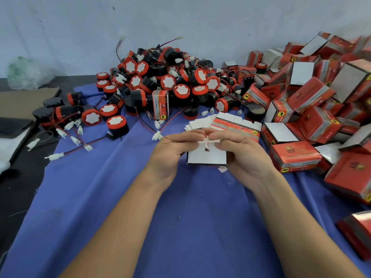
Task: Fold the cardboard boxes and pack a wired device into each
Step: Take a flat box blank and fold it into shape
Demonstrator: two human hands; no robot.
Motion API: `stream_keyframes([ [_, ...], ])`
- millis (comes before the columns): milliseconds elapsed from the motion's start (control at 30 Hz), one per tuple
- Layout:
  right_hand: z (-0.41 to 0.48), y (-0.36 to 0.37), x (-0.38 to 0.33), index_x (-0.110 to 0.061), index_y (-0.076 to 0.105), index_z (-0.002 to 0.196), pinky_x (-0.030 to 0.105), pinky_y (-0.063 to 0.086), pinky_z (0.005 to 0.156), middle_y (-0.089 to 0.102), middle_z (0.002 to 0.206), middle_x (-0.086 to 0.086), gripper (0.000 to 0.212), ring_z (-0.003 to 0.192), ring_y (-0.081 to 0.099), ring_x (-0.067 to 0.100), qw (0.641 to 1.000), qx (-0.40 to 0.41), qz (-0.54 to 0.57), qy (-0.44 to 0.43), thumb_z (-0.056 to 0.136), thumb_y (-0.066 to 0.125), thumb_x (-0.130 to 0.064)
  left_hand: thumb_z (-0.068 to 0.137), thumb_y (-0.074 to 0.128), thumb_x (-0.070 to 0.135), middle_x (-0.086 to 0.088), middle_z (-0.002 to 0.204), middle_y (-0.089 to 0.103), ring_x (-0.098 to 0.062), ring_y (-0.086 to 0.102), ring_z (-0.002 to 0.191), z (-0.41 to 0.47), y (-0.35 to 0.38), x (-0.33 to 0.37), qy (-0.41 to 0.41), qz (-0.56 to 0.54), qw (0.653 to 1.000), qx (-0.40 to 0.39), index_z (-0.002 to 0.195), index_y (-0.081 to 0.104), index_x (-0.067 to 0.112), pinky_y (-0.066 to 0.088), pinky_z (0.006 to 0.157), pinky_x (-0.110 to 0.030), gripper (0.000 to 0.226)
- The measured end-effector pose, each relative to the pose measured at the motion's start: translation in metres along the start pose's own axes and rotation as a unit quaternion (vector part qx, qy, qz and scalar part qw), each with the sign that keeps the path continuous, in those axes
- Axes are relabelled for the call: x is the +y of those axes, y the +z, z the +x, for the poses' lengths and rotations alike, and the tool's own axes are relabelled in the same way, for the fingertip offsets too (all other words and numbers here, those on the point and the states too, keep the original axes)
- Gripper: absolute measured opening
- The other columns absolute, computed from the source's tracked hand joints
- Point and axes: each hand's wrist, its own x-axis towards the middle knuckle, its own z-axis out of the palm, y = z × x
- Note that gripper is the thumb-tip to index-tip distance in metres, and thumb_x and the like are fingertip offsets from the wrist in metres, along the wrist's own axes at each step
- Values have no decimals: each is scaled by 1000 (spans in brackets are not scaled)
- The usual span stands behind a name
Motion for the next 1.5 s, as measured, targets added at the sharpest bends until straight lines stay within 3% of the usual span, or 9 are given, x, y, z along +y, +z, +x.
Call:
stream_keyframes([
  [167, -5, -6, -1, -20, 83, 90, 45, 43, 113, 70, 130, 7, 15, 130, 60, 20, 994, -53, -92, 21, 76, 80, -17, 63, 57, 5, 0, 104, 80, -16, 72, 107, -2, -8, -4, 22, 65, 998, -6, 80, 85, 18, 56, 92, -28, 35],
  [267, -9, -8, -4, -23, 84, 83, 39, 42, 114, 70, 131, 3, 41, 135, 55, 15, 990, -60, -125, 18, 51, 98, -44, 62, 57, 11, -4, 110, 79, -21, 70, 113, -5, -12, -7, 12, 97, 995, -36, 89, 86, 19, 55, 98, -32, 40],
  [400, -10, -3, -5, -20, 84, 95, 44, 48, 110, 76, 116, 7, 14, 119, 67, 22, 991, 5, -128, -49, 83, 80, -13, 80, 63, 18, 4, 107, 80, -11, 72, 107, -5, -7, -3, 19, 117, 993, 10, 96, 85, 23, 54, 85, -19, 27],
  [600, -2, 12, 2, -28, 84, 84, 21, 53, 78, 80, 94, -4, 57, 94, 73, 11, 964, 87, -189, -164, 88, 52, 19, 98, 60, 5, 18, 107, 78, 0, 68, 109, -4, 10, -8, 77, 170, 979, 87, 98, 81, 35, 51, 89, -15, 36],
  [767, 4, 14, 4, -16, 81, 69, 28, 59, 81, 80, 95, 5, 55, 97, 74, 20, 976, 104, -124, -145, 83, 48, 26, 87, 59, -20, 9, 98, 80, -8, 71, 109, -2, 8, -3, 90, 63, 991, 72, 77, 85, 26, 55, 90, -20, 54],
  [1000, 0, -2, 1, -4, 71, 62, 46, 57, 87, 74, 111, 22, 28, 108, 69, 37, 997, 59, -10, -53, 68, 44, 1, 68, 59, 6, -4, 114, 79, -21, 66, 121, -6, -1, -4, 93, 100, 990, 18, 76, 84, 15, 55, 100, -37, 28],
  [1200, -2, 0, 6, -26, 81, 95, 28, 58, 66, 79, 101, -1, 46, 87, 71, 15, 980, 68, -157, -103, 78, 63, 14, 72, 75, 14, 15, 112, 77, -8, 71, 107, -8, 4, -6, 100, 207, 970, 78, 99, 81, 37, 62, 89, -44, 36],
  [1367, 0, 3, 12, -36, 77, 108, 35, 59, 73, 77, 106, -12, 53, 95, 71, 13, 950, 110, -256, -139, 78, 65, 6, 80, 75, 7, 32, 108, 73, -23, 66, 71, -12, 12, -14, 159, 291, 935, 123, 143, 51, 47, 53, 59, -16, 79],
  [1500, -2, 5, 12, -36, 80, 102, 34, 57, 84, 77, 104, -14, 36, 101, 70, 12, 937, 141, -287, -141, 81, 71, -9, 81, 77, 20, 25, 107, 76, -1, 69, 96, -11, 14, -11, 139, 264, 945, 132, 136, 61, 42, 54, 85, -17, 62],
])
